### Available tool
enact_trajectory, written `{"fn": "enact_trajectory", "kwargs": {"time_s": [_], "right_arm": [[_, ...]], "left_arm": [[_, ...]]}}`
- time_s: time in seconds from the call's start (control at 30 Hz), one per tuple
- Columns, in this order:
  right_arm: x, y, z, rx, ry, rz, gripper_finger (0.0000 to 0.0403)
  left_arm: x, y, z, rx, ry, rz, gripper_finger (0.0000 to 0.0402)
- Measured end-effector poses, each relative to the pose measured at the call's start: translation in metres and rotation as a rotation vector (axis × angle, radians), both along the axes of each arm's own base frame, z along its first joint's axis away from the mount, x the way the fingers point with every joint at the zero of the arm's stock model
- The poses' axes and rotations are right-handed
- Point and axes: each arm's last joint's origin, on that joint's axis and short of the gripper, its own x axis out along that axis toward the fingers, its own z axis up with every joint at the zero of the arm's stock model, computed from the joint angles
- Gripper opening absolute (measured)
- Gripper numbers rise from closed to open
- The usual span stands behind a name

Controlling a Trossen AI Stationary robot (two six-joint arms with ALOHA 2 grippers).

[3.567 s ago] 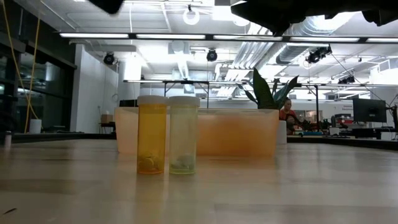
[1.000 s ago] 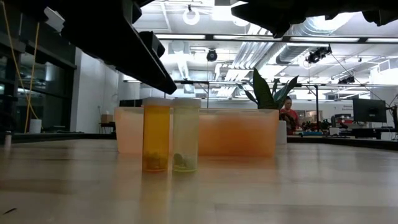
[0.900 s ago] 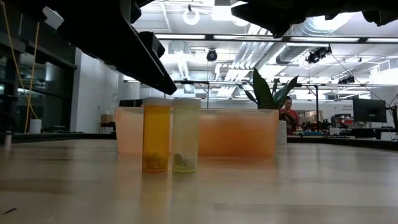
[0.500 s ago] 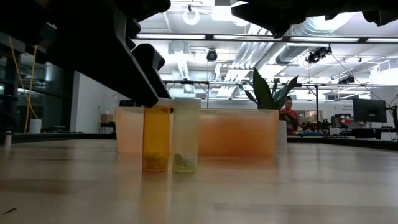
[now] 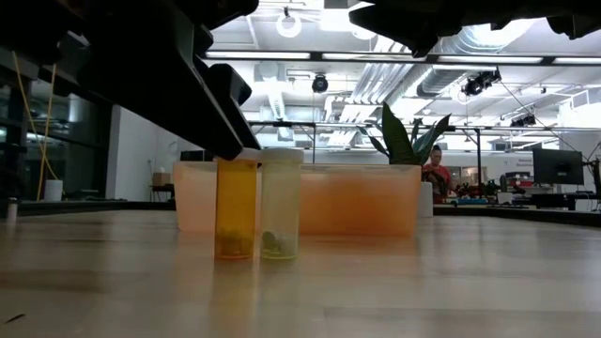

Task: Pick and place medicine bottles into bin by pill shape (circle, oval)
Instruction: Put the small orange pill bottle into the yellow bin

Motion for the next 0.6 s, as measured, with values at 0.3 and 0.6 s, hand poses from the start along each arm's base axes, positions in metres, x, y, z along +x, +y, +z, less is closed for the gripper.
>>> {"fn": "enact_trajectory", "kwargs": {"time_s": [0.3, 0.6], "right_arm": [[0.0, 0.0, 0.0, 0.0, 0.0, 0.0, 0.0213], [0.0, 0.0, 0.0, 0.0, 0.0, 0.0, 0.0213]], "left_arm": [[0.001, 0.0026, 0.0, -0.02, 0.005, 0.008, 0.0135], [-0.0032, 0.004, 0.0044, -0.003, 0.03, -0.017, 0.0096]]}}
